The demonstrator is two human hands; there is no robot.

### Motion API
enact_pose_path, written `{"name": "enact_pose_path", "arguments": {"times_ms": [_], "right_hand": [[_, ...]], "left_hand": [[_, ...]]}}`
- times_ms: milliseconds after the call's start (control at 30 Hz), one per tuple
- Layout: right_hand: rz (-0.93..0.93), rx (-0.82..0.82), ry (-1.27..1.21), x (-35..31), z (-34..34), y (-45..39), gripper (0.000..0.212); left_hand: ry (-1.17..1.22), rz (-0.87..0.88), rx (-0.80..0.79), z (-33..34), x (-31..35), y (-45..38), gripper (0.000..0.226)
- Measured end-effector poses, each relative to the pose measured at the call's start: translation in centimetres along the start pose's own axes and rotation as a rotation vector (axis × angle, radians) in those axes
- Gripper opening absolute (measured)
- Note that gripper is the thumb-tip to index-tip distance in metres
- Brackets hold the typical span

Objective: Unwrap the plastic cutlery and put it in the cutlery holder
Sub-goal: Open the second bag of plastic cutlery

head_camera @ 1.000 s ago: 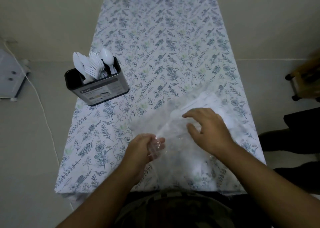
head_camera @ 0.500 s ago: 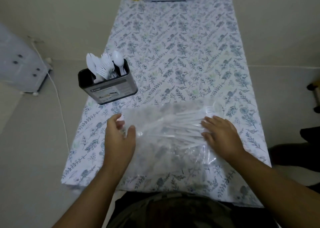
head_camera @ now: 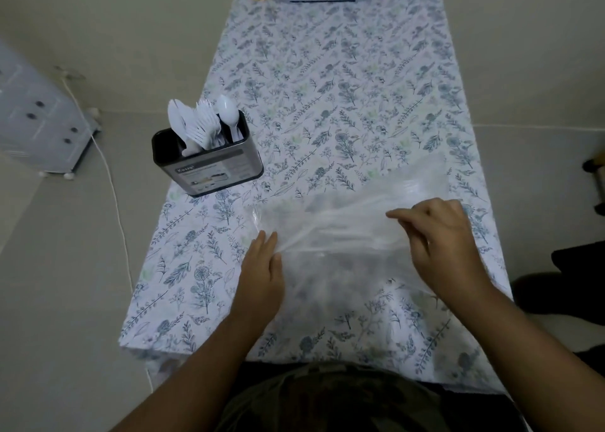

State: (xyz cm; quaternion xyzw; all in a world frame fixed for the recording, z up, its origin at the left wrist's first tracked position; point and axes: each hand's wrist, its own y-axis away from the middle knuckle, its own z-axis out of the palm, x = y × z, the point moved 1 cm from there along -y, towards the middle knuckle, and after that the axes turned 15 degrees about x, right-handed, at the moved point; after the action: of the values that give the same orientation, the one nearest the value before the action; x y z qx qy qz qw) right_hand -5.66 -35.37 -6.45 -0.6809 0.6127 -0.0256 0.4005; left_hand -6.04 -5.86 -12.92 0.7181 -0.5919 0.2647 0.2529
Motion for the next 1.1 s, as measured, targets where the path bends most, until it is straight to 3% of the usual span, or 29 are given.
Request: {"name": "enact_pose_path", "arguments": {"times_ms": [133, 233, 367, 567, 700, 767, 900, 1100], "right_hand": [[-0.04, -0.032, -0.019, -0.5, -1.2, 0.0, 0.025], [0.053, -0.156, 0.05, 0.7, -1.4, 1.0, 0.022], [0.143, -0.253, 0.115, 0.7, -1.5, 1.9, 0.035], [0.032, -0.367, 0.206, -2.1, 3.3, 2.6, 0.051], [0.043, -0.292, 0.283, -1.0, 5.2, 4.1, 0.031], [0.051, -0.242, 0.287, -0.8, 5.0, 4.3, 0.023], [0.059, -0.192, 0.232, -1.9, 4.2, 3.1, 0.02], [-0.038, -0.076, 0.142, -5.5, 1.4, -1.4, 0.008]], "left_hand": [[0.076, 0.004, 0.012, 0.6, -0.1, 0.8, 0.045], [0.14, -0.036, 0.027, 0.7, -0.2, 0.9, 0.047], [0.226, -0.125, 0.112, 0.3, 0.2, 0.5, 0.058], [0.345, -0.258, 0.222, -0.7, 1.2, 0.4, 0.063], [0.524, -0.38, 0.282, -1.2, 0.9, -0.9, 0.042], [0.495, -0.328, 0.281, -1.5, 0.8, -1.0, 0.033], [0.419, -0.299, 0.072, -0.7, 1.2, -0.1, 0.051], [0.46, -0.383, 0.021, -0.2, 2.5, 0.6, 0.05]]}}
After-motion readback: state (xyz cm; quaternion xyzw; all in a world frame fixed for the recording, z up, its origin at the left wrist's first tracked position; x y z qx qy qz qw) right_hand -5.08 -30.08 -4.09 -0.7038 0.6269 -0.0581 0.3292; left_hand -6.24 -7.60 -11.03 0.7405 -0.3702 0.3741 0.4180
